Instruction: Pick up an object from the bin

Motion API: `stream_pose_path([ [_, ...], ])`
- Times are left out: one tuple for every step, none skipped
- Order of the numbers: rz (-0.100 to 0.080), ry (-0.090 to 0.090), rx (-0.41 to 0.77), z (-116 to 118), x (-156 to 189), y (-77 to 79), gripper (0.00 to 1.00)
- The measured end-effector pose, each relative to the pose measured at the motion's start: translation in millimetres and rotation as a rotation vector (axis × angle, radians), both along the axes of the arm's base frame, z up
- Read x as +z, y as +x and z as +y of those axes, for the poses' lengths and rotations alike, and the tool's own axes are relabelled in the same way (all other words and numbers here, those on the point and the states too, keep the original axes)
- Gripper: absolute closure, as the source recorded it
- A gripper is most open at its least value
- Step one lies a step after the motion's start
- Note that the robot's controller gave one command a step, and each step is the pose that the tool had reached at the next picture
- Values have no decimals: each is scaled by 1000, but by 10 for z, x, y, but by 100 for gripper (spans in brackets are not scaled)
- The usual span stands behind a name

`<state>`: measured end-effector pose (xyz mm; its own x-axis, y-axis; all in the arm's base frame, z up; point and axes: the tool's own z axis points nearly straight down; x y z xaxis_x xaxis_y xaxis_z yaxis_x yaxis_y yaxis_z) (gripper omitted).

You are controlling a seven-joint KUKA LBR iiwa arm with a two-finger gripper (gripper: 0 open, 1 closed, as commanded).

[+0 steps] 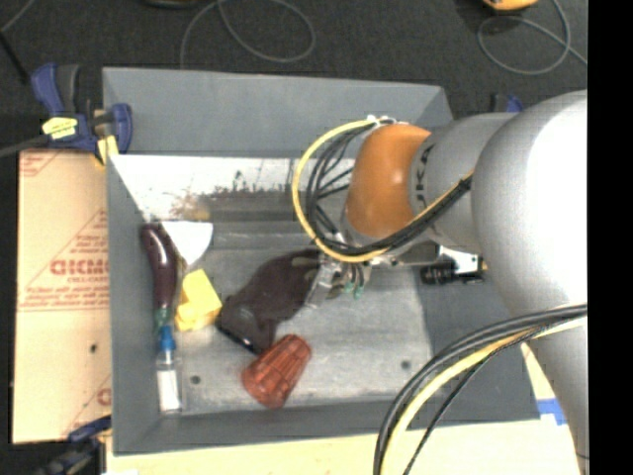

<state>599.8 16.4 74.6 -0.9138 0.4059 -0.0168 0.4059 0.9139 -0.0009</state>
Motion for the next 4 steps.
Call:
stream_pose_path([
  [0, 0, 1, 0, 0, 0, 100],
  [-3, -1, 14, 14, 63, -5, 100],
  [-6, -2, 29, 37, 233, 26, 100],
  [-11, -4, 42, 105, 286, 35, 100],
])
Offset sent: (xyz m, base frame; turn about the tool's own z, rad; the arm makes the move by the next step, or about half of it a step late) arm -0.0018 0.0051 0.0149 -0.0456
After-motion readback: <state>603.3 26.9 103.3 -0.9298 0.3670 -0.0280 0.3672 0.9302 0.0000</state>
